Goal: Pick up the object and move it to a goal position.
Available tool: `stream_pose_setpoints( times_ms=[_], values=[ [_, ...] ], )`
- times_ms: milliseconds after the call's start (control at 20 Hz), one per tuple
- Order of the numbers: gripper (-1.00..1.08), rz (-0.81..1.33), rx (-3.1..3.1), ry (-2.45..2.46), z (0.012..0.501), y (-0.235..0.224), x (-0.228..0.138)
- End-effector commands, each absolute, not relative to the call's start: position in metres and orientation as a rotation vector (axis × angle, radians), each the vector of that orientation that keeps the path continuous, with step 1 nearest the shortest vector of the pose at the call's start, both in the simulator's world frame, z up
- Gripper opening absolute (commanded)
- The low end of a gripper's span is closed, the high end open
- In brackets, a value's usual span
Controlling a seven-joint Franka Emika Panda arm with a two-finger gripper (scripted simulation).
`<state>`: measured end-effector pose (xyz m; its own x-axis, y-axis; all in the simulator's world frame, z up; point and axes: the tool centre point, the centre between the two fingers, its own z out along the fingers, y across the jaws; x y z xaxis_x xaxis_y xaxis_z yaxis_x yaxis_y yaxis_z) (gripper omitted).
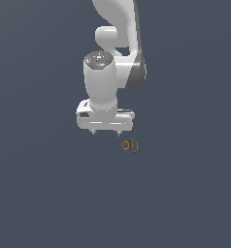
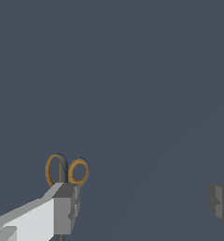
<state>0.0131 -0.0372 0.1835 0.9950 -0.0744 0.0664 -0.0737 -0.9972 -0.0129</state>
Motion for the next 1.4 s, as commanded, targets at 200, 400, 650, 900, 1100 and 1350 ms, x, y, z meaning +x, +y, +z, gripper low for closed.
stream_pose_setpoints(
  times_ms=[200, 400, 650, 900, 1100, 1350],
  values=[
    [1.0, -0.096, -3.125, 0.146, 0.173, -0.026, 0.009],
    [1.0, -0.086, -3.123, 0.187, 0.16, -0.011, 0.002],
    [1.0, -0.066, -3.117, 0.262, 0.136, 0.015, -0.012],
    [1.0, -0.041, -3.11, 0.36, 0.106, 0.048, -0.035],
    [1.0, -0.024, -3.105, 0.43, 0.087, 0.069, -0.053],
    [1.0, -0.01, -3.099, 0.492, 0.07, 0.087, -0.07]
  ],
)
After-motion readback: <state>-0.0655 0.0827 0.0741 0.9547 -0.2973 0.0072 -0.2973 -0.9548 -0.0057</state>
